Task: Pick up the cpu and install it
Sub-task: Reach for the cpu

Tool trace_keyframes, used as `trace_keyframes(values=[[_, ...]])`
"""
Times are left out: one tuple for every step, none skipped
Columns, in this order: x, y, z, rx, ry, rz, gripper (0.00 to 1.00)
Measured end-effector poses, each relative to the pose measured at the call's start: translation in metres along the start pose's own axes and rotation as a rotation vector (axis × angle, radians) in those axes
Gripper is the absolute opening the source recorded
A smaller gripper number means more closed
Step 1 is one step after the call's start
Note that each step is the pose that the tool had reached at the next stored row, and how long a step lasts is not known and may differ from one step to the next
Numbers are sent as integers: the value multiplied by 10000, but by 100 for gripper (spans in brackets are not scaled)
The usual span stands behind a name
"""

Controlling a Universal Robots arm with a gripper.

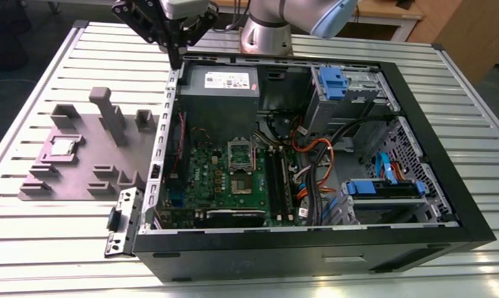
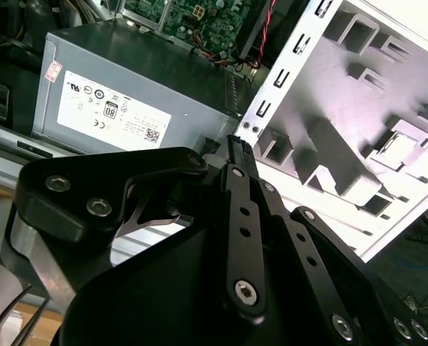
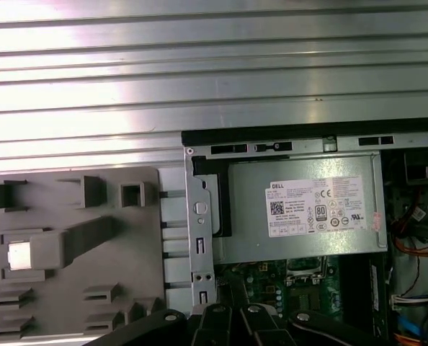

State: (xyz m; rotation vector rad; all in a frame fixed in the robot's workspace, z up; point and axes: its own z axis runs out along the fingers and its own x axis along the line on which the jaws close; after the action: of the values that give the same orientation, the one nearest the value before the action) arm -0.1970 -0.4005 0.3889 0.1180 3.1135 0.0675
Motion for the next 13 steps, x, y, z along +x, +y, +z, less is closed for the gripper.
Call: trace_keyframes(values=[[6, 0, 0, 0, 0, 0, 11], [12, -1, 0, 0, 0, 0, 11], [17, -1, 0, -1, 0, 0, 11], [23, -2, -1, 0, 0, 0, 11], [29, -2, 0, 0, 0, 0, 11], [35, -3, -1, -1, 0, 0, 11], [42, -3, -1, -1, 0, 0, 11], [48, -3, -1, -1, 0, 0, 11], [54, -4, -1, -1, 0, 0, 11], [59, -4, -1, -1, 0, 0, 11], [65, -5, -1, 0, 0, 0, 11], [70, -5, -1, -1, 0, 1, 11], [76, -6, -1, 0, 0, 0, 11]])
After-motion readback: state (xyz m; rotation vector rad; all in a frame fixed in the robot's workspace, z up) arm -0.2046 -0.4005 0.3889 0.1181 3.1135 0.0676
